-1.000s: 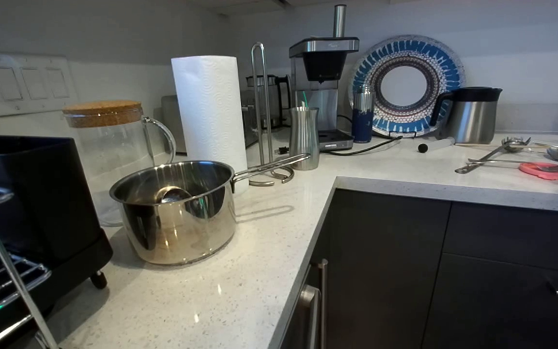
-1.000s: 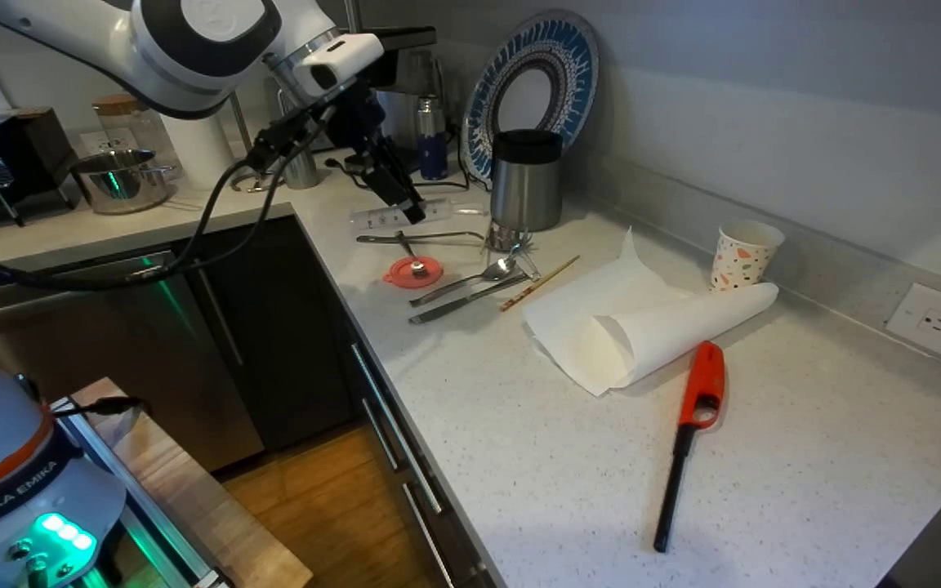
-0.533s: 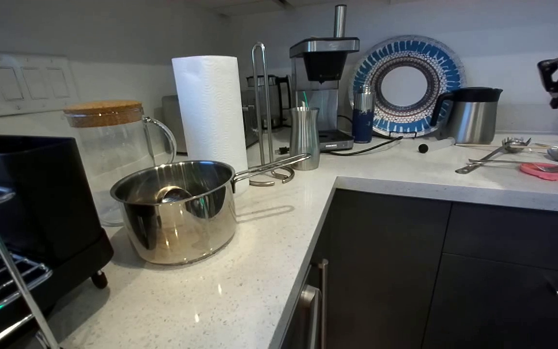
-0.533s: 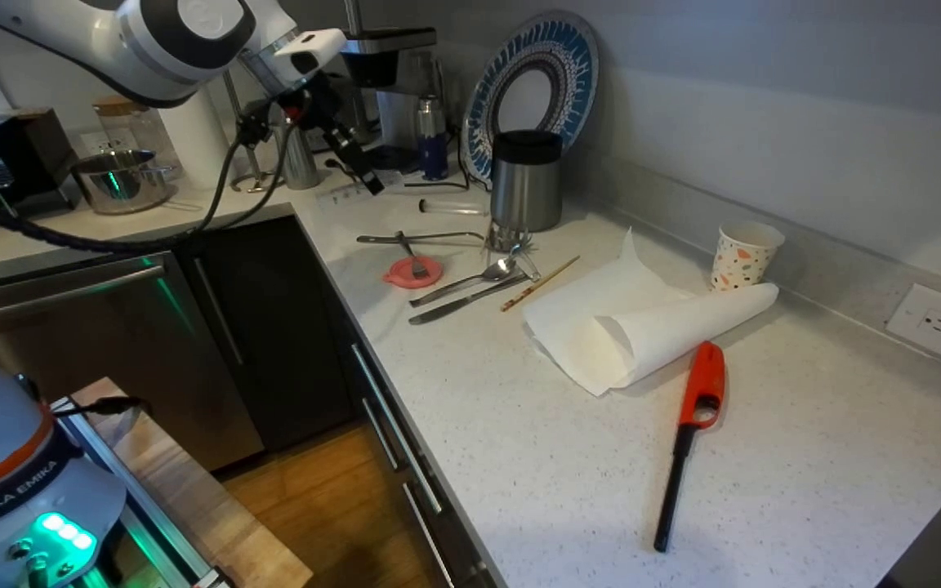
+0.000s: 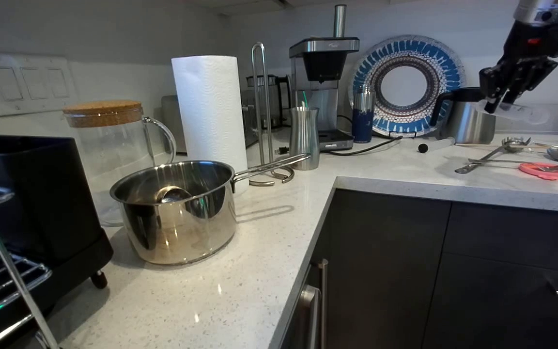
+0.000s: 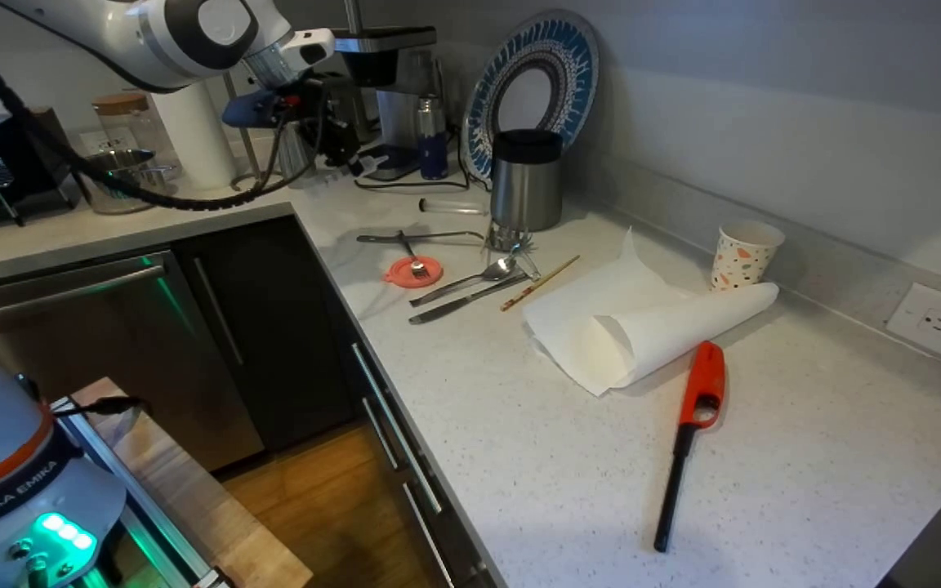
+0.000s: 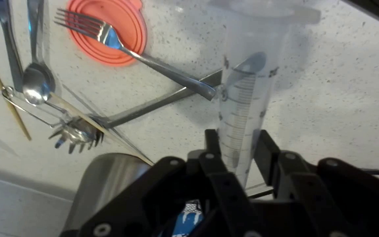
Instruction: Pick up the large syringe and move it to the left of the counter top
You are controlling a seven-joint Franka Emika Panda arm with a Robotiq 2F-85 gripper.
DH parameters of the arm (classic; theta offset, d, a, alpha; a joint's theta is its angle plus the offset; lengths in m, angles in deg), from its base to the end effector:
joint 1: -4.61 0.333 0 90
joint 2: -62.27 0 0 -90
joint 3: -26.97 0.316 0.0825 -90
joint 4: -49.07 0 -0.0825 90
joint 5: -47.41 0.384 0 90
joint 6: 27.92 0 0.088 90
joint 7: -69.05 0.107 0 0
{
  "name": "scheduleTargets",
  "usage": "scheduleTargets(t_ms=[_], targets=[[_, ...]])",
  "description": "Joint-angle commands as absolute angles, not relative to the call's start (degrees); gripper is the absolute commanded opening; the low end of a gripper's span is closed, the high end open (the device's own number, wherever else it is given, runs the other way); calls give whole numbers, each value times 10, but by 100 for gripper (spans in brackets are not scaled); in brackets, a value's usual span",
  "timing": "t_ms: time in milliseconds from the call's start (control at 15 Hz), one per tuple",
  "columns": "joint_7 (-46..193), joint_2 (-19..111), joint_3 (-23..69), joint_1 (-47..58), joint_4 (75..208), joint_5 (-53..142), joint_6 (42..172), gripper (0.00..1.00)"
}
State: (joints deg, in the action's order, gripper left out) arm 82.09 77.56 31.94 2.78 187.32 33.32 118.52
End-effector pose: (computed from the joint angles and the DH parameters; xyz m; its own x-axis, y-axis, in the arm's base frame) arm 0.4856 0.0314 0.4559 0.9099 0.0353 0.4133 -0.0235 -0.9904 0.1365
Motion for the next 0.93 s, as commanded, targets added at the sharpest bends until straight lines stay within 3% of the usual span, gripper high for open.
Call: scheduleTargets(t_ms=[0,867], targets=[[667,711,289,59,1812,391,1182,8],[190,586,295,56,1700,456,1185,8]])
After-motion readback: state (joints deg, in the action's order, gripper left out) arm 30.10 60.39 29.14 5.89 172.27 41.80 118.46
